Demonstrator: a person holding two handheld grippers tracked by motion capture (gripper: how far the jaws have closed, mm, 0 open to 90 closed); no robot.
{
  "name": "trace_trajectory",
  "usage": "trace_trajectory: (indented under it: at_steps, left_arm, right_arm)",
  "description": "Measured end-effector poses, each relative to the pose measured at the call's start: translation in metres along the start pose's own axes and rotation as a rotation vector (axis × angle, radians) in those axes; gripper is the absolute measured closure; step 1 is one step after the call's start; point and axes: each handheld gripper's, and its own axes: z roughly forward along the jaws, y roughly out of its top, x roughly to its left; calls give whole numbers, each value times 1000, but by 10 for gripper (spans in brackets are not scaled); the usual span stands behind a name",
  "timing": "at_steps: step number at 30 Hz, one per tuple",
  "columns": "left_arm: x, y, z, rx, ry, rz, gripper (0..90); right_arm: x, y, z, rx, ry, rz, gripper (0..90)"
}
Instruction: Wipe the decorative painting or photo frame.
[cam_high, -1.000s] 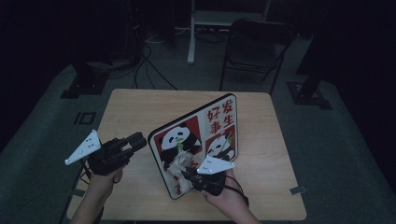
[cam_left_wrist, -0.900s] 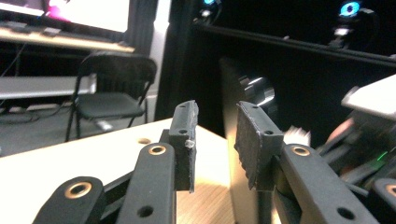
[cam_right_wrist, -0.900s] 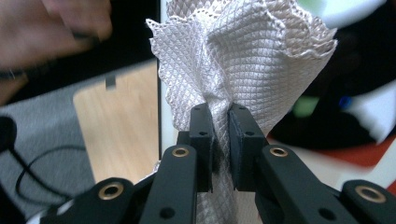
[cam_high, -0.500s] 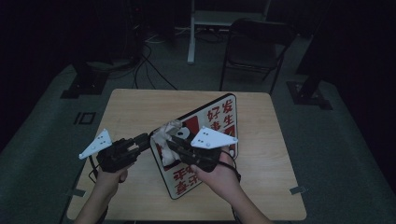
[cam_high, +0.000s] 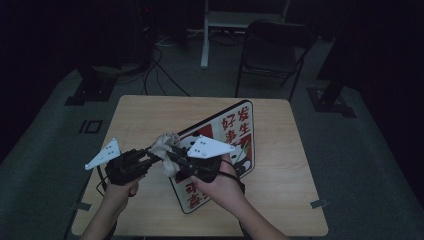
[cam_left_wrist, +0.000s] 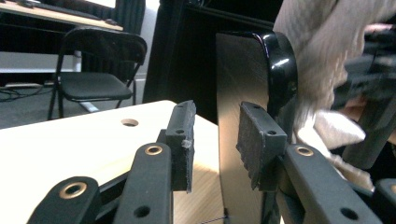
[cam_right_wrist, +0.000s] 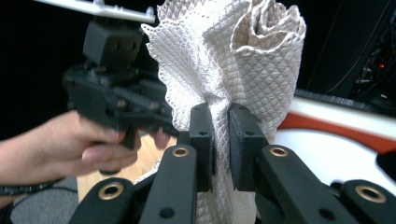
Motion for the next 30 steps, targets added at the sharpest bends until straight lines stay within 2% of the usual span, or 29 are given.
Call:
trace_trajectory:
  at_steps: [4,10,19,26,30]
  left_arm:
    - [-2,1,-1,0,-5,9,700]
    - [-5,2,-1,-1,-10,23,720]
    - [-6,1,0,-5,-5,20,719]
    - [-6,1,0,-4,-5,23,719]
    - [-6,1,0,-7,-3,23,719]
  right_arm:
    - [1,-12,-2,15,5,6,811]
    - [2,-39,-4,60,11,34,811]
    - [8,-83,-2,181,33,55,810]
    - [12,-112,1,251,53,88,811]
    - [12,-131,2,288,61,122,810]
